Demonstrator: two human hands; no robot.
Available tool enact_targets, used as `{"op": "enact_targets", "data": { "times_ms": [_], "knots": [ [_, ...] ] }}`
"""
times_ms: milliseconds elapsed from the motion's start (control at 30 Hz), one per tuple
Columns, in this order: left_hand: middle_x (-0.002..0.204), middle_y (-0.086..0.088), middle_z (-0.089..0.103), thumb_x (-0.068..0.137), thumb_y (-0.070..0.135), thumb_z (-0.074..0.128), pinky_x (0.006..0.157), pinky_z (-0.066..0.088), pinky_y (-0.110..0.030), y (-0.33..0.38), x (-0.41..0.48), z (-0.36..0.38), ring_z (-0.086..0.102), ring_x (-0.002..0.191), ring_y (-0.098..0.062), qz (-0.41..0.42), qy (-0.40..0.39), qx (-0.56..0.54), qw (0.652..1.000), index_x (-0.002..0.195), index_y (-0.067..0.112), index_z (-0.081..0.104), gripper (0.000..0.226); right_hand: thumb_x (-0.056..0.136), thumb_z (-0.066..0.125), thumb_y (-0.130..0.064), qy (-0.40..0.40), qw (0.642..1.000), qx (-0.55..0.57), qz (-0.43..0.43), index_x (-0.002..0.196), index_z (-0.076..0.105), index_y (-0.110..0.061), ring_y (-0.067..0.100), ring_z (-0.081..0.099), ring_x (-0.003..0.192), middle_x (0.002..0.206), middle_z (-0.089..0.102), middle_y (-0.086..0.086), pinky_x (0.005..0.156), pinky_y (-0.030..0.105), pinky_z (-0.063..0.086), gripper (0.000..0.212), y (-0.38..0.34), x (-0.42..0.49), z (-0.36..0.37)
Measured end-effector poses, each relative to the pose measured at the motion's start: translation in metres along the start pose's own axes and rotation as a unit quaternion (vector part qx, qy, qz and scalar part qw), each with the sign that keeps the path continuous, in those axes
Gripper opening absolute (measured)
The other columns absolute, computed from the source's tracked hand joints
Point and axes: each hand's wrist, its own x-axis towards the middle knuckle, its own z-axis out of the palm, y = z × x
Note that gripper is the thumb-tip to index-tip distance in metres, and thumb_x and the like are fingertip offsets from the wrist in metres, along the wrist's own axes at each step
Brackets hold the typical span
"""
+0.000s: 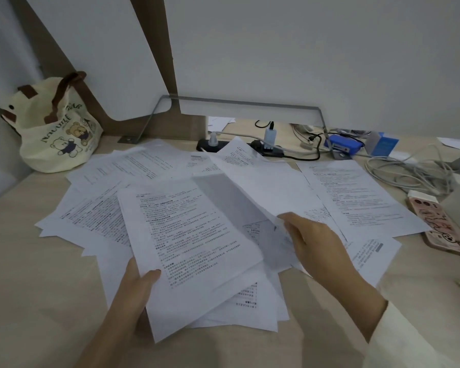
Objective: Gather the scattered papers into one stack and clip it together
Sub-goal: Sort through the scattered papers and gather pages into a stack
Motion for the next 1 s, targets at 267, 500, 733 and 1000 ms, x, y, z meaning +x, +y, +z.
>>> {"op": "enact_targets", "data": {
  "times_ms": [267,500,733,1000],
  "knots": [
    [0.129,-0.012,0.053,0.091,0.001,0.05,0.096,0.041,-0.043,-0.001,0.0,0.0,0.051,0.116,-0.032,-0.005,0.0,-0.048,0.999,0.14,0.011,0.036,0.052,0.094,0.047,-0.016,-0.028,0.816,0.546,0.191,0.104,0.067,-0.02,0.011,0.068,0.082,0.094,0.074,-0.004,0.066,0.024,0.054,0.023,-0.018,0.003,-0.04],
    [0.128,-0.014,0.056,0.091,0.001,0.05,0.103,0.039,-0.055,0.0,-0.007,0.0,0.053,0.116,-0.035,-0.009,-0.002,-0.077,0.997,0.137,0.014,0.042,0.048,0.095,0.044,-0.012,-0.015,0.811,0.496,0.31,0.1,0.067,-0.019,0.02,0.065,0.088,0.098,0.071,0.003,0.071,0.031,0.052,0.024,0.003,-0.008,-0.006],
    [0.129,-0.008,0.057,0.092,0.002,0.05,0.104,0.038,-0.052,0.006,-0.014,-0.001,0.054,0.117,-0.031,-0.011,-0.023,-0.104,0.994,0.138,0.016,0.043,0.048,0.095,0.043,-0.007,-0.118,0.863,0.385,0.307,0.09,0.066,-0.015,0.023,0.066,0.08,0.091,0.07,0.01,0.072,0.034,0.051,0.025,0.017,-0.007,0.006],
    [0.111,-0.006,0.071,0.091,0.007,0.049,0.088,0.049,-0.048,0.01,-0.018,-0.01,0.065,0.103,-0.029,-0.026,-0.086,-0.113,0.99,0.117,0.022,0.06,0.033,0.093,0.035,-0.006,-0.131,0.961,-0.081,0.229,0.122,0.054,-0.019,0.025,0.052,0.077,0.097,0.062,0.011,0.067,0.028,0.04,0.037,0.052,0.023,0.001]
  ]
}}
